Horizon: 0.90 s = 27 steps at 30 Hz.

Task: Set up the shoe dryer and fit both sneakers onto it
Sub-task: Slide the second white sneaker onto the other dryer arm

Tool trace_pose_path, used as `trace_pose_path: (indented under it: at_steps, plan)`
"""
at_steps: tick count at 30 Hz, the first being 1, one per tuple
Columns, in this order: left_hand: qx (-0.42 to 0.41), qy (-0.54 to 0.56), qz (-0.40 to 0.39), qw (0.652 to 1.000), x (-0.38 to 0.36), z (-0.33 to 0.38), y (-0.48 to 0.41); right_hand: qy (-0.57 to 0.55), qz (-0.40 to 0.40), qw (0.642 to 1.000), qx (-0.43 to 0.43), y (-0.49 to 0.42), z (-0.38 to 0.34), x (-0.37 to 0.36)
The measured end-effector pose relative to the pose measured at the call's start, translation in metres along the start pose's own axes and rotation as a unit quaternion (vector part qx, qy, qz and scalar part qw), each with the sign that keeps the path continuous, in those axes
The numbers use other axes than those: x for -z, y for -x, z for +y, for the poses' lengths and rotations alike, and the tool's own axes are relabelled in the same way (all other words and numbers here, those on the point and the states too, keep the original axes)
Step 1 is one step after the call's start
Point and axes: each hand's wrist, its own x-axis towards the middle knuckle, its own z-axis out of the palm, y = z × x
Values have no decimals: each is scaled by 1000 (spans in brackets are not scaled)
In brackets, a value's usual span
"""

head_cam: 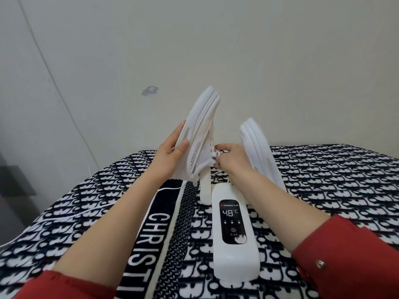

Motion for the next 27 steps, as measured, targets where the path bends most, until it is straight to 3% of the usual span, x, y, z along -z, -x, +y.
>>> trace_pose_path:
  at_steps: [10,27]
  plan:
    - [24,-14,-25,999,-5,-16,10,54,-48,997,-24,2,15,6]
    - [62,5,-31,998,-8,-33,19,161,-72,984,12,-5,36,5]
